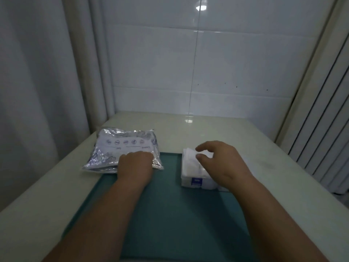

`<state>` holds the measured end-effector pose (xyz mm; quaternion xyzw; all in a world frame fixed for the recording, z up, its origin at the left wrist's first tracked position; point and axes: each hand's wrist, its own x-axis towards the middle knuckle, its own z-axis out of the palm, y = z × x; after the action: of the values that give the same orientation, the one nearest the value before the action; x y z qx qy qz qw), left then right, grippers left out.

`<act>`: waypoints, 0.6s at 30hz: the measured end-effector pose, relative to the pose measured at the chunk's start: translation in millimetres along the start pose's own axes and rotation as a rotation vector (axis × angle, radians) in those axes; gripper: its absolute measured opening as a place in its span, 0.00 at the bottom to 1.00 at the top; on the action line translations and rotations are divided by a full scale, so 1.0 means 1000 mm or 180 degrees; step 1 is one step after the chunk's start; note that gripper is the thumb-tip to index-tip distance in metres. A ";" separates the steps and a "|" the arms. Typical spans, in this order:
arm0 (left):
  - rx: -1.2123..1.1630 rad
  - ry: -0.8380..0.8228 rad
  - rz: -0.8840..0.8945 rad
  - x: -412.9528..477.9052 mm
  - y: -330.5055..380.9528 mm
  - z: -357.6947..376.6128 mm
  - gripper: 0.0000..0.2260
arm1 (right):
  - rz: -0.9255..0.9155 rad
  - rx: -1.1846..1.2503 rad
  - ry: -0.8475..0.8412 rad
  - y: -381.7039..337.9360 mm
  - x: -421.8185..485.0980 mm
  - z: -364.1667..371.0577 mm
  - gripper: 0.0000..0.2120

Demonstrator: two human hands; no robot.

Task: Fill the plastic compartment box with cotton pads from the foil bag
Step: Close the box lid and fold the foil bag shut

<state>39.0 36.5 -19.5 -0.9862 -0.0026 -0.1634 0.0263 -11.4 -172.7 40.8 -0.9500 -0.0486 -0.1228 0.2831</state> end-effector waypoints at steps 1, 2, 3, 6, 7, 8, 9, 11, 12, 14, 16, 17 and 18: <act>-0.0008 0.0010 0.0013 0.000 -0.002 0.003 0.08 | -0.0014 0.0054 -0.0008 0.000 0.003 0.003 0.13; -0.0041 0.0082 0.0032 0.000 -0.003 0.005 0.08 | -0.0041 0.0104 0.0032 0.001 0.003 0.007 0.12; -0.0126 0.0196 0.0034 -0.001 -0.005 0.004 0.08 | -0.0074 0.0155 0.0102 0.003 0.003 0.010 0.12; -0.0499 0.0909 0.0231 -0.001 -0.005 -0.006 0.06 | -0.0097 0.0341 0.0199 0.011 -0.005 0.017 0.11; -0.0630 0.1175 0.0368 -0.001 -0.006 -0.010 0.06 | -0.0122 0.0457 0.0243 0.014 -0.005 0.018 0.11; -0.0767 0.1462 0.0554 -0.001 -0.004 -0.011 0.06 | -0.0143 0.0591 0.0305 0.016 -0.005 0.019 0.10; -0.0913 0.1697 0.0750 -0.002 -0.001 -0.012 0.05 | -0.0147 0.0724 0.0346 0.017 -0.005 0.019 0.09; -0.1091 0.2055 0.1126 -0.006 0.004 -0.014 0.04 | -0.0021 0.1176 0.0304 0.015 -0.004 0.019 0.06; -0.1152 0.2179 0.1290 -0.009 0.008 -0.016 0.04 | 0.0112 0.1536 0.0221 0.012 -0.004 0.020 0.06; -0.1233 0.2355 0.1549 -0.016 0.017 -0.021 0.06 | 0.0417 0.2198 0.0045 0.008 -0.004 0.021 0.08; -0.1336 0.2491 0.1743 -0.022 0.024 -0.026 0.08 | 0.0621 0.2641 0.0003 0.005 -0.004 0.020 0.07; -0.1390 0.2518 0.1838 -0.023 0.027 -0.027 0.09 | 0.0706 0.2766 0.0002 0.007 -0.003 0.020 0.05; -0.1419 0.2522 0.1913 -0.024 0.028 -0.027 0.10 | 0.0788 0.2847 -0.0010 0.007 -0.003 0.020 0.03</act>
<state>8.3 7.4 -2.7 -0.7881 0.3242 -0.5045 -0.1388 -8.7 -167.9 20.0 -0.7334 0.0165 -0.0536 0.6775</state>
